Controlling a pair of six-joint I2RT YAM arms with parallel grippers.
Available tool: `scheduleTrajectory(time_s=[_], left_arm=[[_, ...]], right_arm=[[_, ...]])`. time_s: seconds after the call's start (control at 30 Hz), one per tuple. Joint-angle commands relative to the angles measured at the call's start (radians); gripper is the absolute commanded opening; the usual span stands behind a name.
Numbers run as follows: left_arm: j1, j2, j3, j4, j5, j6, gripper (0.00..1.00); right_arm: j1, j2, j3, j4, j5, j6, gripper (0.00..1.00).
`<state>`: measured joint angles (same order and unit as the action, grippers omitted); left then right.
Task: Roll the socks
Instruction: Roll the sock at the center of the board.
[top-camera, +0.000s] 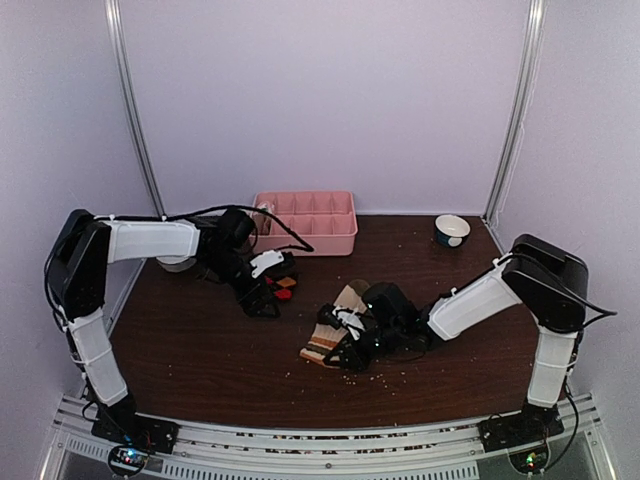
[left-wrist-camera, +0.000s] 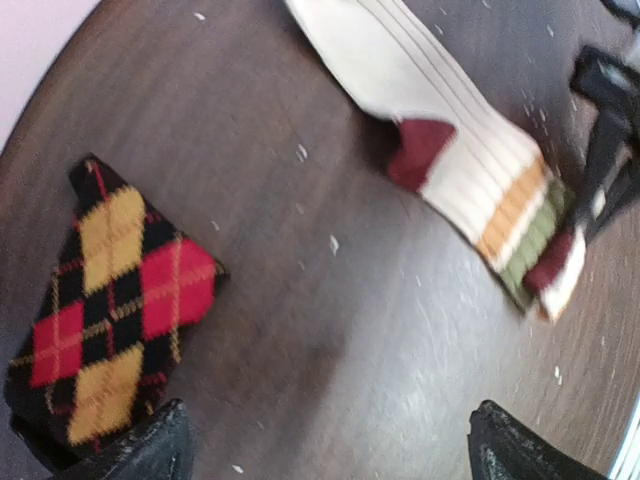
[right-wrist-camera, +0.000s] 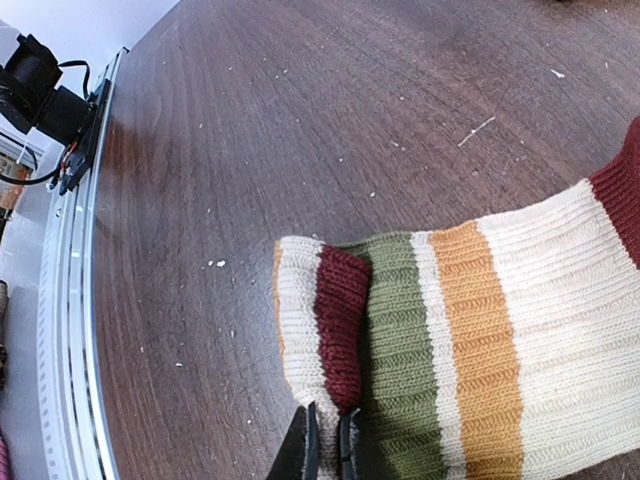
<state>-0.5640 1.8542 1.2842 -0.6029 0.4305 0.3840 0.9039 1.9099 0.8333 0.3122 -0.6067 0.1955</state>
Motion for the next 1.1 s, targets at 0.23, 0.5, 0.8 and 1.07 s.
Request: scheduleTrajectory(time_s=[0.23, 0.5, 0.8, 1.07], left_arm=[[-0.284, -0.047, -0.1, 0.052, 0.115, 0.325, 0.73], [-0.307, 0.077, -0.046, 0.093, 0.062, 0.341, 0.52], [-0.307, 0.075, -0.043, 0.148, 0.035, 0.311, 0.44], [-0.31, 0.092, -0.014, 0.111, 0.035, 0.335, 0.47]], right_arm=[[-0.054, 0.111, -0.083, -0.224, 0.064, 0.053, 0.0], [-0.056, 0.116, -0.089, -0.209, 0.041, 0.052, 0.0], [-0.06, 0.12, -0.093, -0.203, 0.021, 0.047, 0.0], [-0.065, 0.123, -0.089, -0.201, 0.006, 0.044, 0.0]])
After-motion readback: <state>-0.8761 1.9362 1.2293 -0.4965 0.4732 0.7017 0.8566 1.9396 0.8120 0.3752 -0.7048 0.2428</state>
